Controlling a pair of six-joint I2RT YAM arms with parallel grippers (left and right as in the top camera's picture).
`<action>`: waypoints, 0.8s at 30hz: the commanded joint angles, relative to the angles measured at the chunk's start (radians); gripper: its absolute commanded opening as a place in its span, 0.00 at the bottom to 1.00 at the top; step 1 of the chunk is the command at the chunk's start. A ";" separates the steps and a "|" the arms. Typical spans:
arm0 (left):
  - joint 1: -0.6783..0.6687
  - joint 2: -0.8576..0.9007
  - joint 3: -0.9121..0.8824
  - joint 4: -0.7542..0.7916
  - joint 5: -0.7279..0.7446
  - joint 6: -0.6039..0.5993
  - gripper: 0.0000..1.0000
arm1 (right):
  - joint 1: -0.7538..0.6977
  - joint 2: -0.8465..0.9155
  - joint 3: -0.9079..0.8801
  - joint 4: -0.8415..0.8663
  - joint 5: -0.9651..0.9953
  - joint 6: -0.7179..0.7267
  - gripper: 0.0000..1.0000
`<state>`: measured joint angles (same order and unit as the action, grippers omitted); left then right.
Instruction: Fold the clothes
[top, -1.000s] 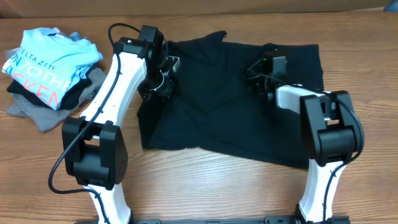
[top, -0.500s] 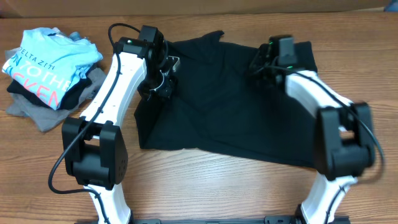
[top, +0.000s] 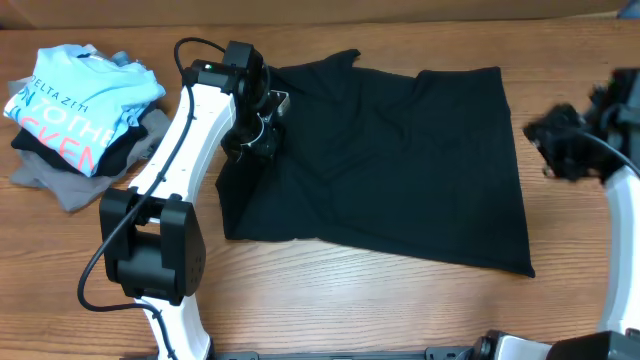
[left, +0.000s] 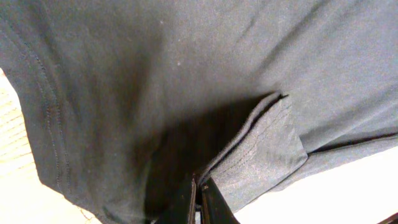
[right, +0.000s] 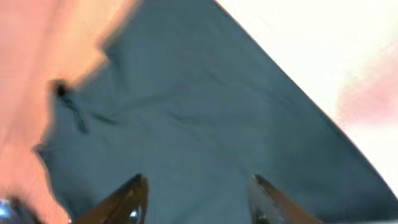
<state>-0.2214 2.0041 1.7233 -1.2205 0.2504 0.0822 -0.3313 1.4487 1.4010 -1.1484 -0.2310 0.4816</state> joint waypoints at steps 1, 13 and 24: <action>-0.002 -0.011 0.043 -0.006 0.012 0.015 0.04 | -0.060 -0.018 -0.010 -0.119 0.002 -0.071 0.59; -0.002 -0.011 0.068 -0.014 0.010 0.016 0.04 | -0.220 -0.018 -0.442 -0.067 0.012 0.000 0.49; -0.002 -0.011 0.068 -0.021 0.009 0.016 0.04 | -0.303 -0.018 -0.727 0.165 0.002 0.016 0.40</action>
<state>-0.2214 2.0041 1.7615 -1.2388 0.2504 0.0822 -0.6334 1.4437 0.7132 -1.0012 -0.2287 0.4881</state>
